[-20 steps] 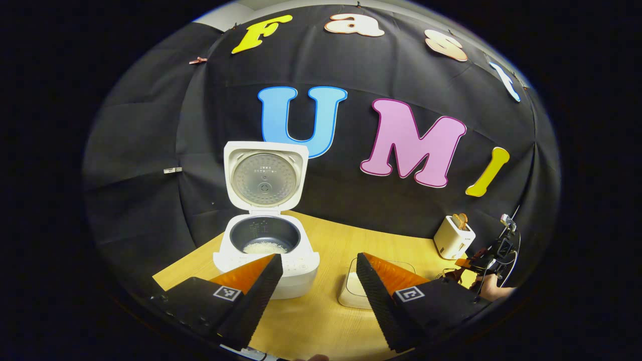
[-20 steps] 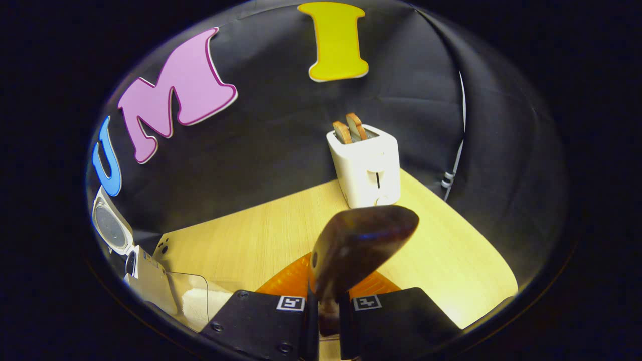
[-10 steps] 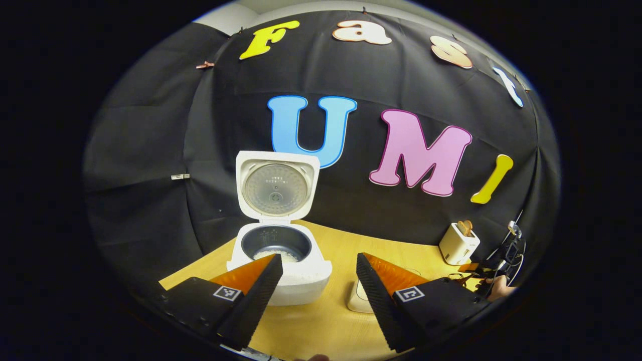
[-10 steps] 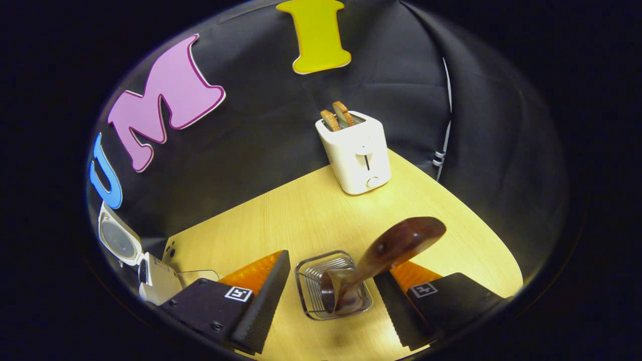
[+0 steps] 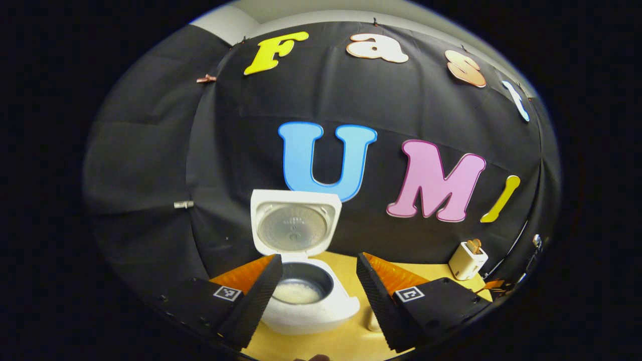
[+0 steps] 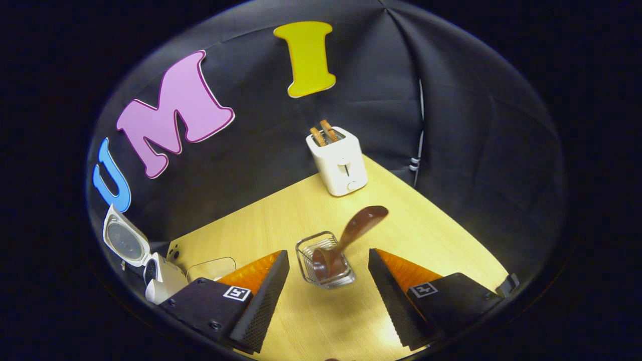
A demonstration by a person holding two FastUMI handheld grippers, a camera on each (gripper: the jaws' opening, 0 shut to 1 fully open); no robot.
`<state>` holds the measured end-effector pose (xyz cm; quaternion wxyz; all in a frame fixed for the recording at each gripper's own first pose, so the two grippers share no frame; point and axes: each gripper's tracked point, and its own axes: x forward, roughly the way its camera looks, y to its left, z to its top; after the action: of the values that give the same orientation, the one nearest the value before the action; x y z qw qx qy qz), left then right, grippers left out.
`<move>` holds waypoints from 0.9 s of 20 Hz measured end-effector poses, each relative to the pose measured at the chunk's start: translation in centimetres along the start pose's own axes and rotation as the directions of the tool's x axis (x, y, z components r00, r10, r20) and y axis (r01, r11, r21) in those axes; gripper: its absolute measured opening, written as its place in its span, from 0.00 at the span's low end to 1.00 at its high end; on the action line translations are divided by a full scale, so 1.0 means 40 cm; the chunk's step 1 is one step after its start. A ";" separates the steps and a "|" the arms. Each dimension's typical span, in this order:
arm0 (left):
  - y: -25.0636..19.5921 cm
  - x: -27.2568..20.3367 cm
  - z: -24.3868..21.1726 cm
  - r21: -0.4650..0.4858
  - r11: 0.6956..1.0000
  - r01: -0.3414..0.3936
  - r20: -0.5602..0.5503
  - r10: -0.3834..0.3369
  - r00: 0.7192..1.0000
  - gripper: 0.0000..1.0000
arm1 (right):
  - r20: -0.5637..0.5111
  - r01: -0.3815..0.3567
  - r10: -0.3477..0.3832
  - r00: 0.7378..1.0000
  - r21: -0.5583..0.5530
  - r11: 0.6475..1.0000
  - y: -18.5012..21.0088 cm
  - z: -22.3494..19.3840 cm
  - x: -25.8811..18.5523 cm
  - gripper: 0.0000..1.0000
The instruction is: Close the left gripper, press the button to open the rice cooker; take a wooden spoon from the chopstick holder with the right hand, scoop a spoonful of rice and pour it into the rice cooker, then put the wooden spoon back into the chopstick holder.
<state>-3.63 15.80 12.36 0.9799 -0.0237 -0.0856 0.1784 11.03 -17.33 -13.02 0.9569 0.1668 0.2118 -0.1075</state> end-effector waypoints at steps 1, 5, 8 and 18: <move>0.025 0.027 0.036 0.018 1.000 -0.001 0.017 0.001 1.000 0.95 | 0.010 0.027 -0.027 1.000 0.000 1.000 -0.020 -0.006 -0.028 0.98; 0.109 0.146 0.148 0.059 0.998 -0.019 0.041 0.017 0.999 0.95 | 0.034 0.103 -0.106 0.994 0.067 0.992 -0.063 -0.067 -0.143 0.98; 0.144 0.243 0.196 0.060 0.998 -0.011 0.031 0.010 0.999 0.95 | 0.002 0.166 -0.167 0.986 0.037 0.985 -0.100 -0.191 -0.215 0.98; 0.203 0.584 0.232 0.024 0.998 0.059 -0.074 -0.057 0.996 0.95 | -0.015 0.299 -0.299 0.954 0.033 0.954 -0.104 -0.383 -0.382 0.99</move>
<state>13.47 31.82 24.59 0.9874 -0.0148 -0.0478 0.1501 -9.32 -13.49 -20.50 0.9256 0.1502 0.2372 -0.2538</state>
